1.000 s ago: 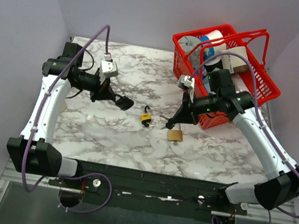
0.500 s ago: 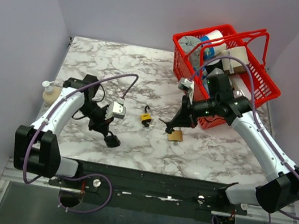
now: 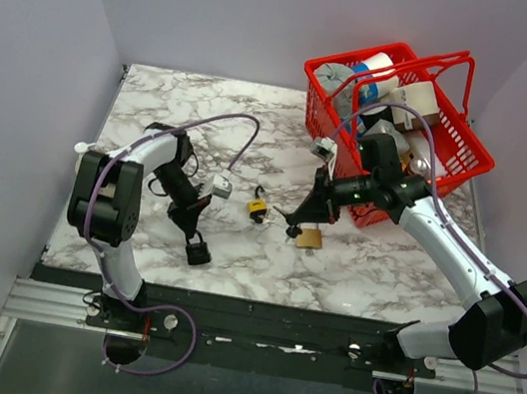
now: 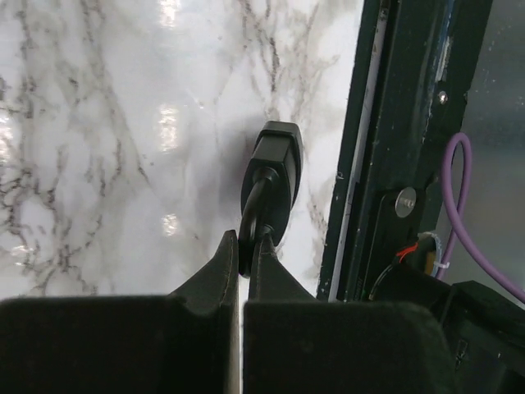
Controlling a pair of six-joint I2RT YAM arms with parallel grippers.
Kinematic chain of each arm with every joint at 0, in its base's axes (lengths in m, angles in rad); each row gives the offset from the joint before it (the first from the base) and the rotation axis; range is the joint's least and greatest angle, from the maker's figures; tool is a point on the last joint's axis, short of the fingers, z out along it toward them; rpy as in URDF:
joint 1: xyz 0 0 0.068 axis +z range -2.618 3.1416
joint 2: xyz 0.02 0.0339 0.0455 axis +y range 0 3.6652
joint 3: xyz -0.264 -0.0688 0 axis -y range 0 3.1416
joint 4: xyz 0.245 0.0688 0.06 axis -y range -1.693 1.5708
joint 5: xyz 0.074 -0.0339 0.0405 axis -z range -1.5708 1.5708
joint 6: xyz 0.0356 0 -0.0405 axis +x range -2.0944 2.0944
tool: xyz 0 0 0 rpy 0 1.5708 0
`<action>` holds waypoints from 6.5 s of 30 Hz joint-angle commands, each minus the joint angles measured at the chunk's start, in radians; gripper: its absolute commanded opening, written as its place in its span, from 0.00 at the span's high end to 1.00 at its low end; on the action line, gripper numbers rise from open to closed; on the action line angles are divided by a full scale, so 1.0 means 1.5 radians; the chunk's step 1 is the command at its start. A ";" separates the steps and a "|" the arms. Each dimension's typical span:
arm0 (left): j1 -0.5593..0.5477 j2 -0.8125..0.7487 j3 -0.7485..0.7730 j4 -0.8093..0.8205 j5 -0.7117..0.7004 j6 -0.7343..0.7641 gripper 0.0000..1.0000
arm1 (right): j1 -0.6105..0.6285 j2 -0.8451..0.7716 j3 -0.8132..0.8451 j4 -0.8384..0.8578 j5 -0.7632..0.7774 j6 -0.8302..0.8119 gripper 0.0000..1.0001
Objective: Lock with the key
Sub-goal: Place the lock at the center of the board, then place the key at the center of the board, then pick up the lock from the center of the board.
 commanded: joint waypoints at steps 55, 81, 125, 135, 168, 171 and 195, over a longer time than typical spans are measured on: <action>0.156 -0.338 -0.008 0.306 0.133 -0.518 0.01 | 0.237 0.444 0.116 0.335 0.384 0.546 0.99; 0.178 -0.328 -0.010 0.397 0.119 -0.622 0.01 | 0.236 0.199 0.085 0.188 0.596 0.284 0.25; 0.178 -0.414 -0.113 0.568 0.043 -0.772 0.01 | 0.230 0.480 0.196 0.144 0.809 0.338 0.33; 0.179 -0.404 -0.107 0.572 0.048 -0.801 0.01 | 0.228 0.431 0.157 0.176 0.790 0.249 0.99; 0.158 -0.475 -0.181 0.867 0.379 -1.361 0.04 | 0.271 -0.198 -0.298 0.670 0.609 -0.781 0.99; 0.101 -0.480 -0.250 1.068 0.379 -1.546 0.04 | 0.280 -0.196 -0.334 0.749 0.603 -0.836 0.99; -0.120 -0.411 -0.222 1.153 0.268 -1.582 0.53 | 0.336 -0.173 -0.398 0.919 0.660 -0.911 0.99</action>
